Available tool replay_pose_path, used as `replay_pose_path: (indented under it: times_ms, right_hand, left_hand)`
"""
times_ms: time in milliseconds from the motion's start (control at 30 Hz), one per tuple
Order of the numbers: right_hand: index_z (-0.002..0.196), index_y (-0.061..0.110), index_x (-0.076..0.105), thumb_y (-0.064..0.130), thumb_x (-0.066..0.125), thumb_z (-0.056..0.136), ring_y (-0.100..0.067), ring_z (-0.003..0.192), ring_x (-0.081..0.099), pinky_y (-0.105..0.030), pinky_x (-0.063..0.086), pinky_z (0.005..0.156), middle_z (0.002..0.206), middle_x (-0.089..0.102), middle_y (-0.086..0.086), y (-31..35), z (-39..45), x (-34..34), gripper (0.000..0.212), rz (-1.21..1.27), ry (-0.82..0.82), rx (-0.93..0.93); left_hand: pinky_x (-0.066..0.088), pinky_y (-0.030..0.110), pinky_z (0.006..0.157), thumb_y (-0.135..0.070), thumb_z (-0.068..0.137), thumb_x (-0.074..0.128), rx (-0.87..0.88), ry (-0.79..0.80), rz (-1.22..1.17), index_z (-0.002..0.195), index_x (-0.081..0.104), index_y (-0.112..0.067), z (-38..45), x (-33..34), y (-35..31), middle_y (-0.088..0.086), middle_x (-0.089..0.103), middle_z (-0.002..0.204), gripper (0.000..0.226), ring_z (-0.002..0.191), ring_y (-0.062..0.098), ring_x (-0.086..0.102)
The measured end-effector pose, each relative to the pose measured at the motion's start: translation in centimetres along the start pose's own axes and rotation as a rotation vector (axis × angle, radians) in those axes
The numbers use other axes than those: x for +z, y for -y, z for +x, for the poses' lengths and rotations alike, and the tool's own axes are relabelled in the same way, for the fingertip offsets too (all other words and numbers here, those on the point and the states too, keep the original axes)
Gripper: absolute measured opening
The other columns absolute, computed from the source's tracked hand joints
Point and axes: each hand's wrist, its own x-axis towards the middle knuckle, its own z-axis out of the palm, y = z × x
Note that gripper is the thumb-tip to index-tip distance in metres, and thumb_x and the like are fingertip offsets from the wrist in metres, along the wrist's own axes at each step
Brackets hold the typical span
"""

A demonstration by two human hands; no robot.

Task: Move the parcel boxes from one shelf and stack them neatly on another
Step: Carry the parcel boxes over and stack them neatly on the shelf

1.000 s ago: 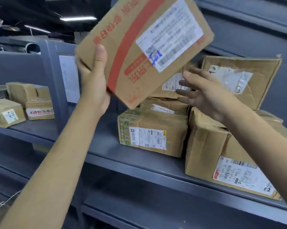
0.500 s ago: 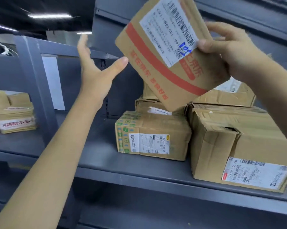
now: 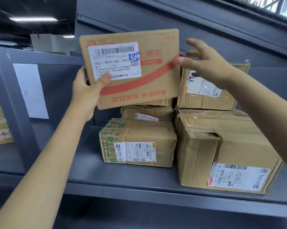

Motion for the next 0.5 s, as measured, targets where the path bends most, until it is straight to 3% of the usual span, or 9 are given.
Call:
replay_pose_path:
  times_ms: [67, 167, 233, 367, 500]
  right_hand:
    - [0.146, 0.025, 0.026, 0.028, 0.059, 0.092, -0.015, 0.115, 0.057, -0.035, 0.053, 0.084, 0.136, 0.052, -0.002, -1.1, -0.8, -0.3, 0.063, 0.091, 0.112, 0.083]
    - [0.138, 0.022, 0.035, 0.016, 0.058, 0.093, -0.01, 0.102, 0.061, -0.023, 0.051, 0.066, 0.122, 0.06, -0.003, -3.0, -1.6, -1.4, 0.051, 0.095, 0.021, 0.116]
    - [0.138, 0.021, 0.036, 0.014, 0.059, 0.092, -0.011, 0.104, 0.06, -0.026, 0.051, 0.07, 0.119, 0.061, -0.002, -4.2, -2.1, -3.1, 0.052, 0.078, -0.072, 0.15]
    - [0.133, 0.02, 0.039, 0.013, 0.063, 0.089, -0.019, 0.109, 0.059, -0.044, 0.052, 0.087, 0.118, 0.061, -0.003, -7.5, -3.3, -7.3, 0.051, -0.016, -0.196, 0.248]
    - [0.138, 0.02, 0.032, 0.012, 0.067, 0.085, -0.026, 0.114, 0.055, -0.049, 0.051, 0.088, 0.125, 0.056, -0.007, -11.3, -4.7, -9.3, 0.063, -0.082, -0.248, 0.362]
  left_hand:
    - [0.054, 0.021, 0.069, -0.024, 0.084, 0.068, -0.017, 0.041, -0.025, 0.125, 0.048, -0.019, -0.1, 1.8, 0.2, -0.01, 0.063, 0.111, 0.046, 0.094, 0.002, 0.065]
    - [0.054, 0.02, 0.073, -0.03, 0.082, 0.069, -0.005, 0.131, -0.035, 0.13, 0.044, -0.014, -0.2, 5.7, 0.3, -0.011, 0.063, 0.11, 0.057, 0.094, 0.0, 0.065]
    - [0.053, 0.022, 0.081, -0.039, 0.078, 0.071, -0.005, 0.194, -0.003, 0.132, 0.043, -0.016, -0.2, 8.6, 0.6, -0.011, 0.062, 0.114, 0.065, 0.1, 0.002, 0.062]
    - [0.048, 0.027, 0.09, -0.031, 0.087, 0.065, -0.059, 0.313, 0.062, 0.128, 0.045, -0.018, -0.3, 15.0, 2.1, -0.013, 0.059, 0.109, 0.047, 0.104, 0.009, 0.057]
    - [0.048, 0.037, 0.093, -0.03, 0.087, 0.065, -0.097, 0.37, 0.193, 0.117, 0.049, -0.018, -0.7, 19.7, 4.5, -0.004, 0.061, 0.113, 0.037, 0.103, 0.017, 0.058]
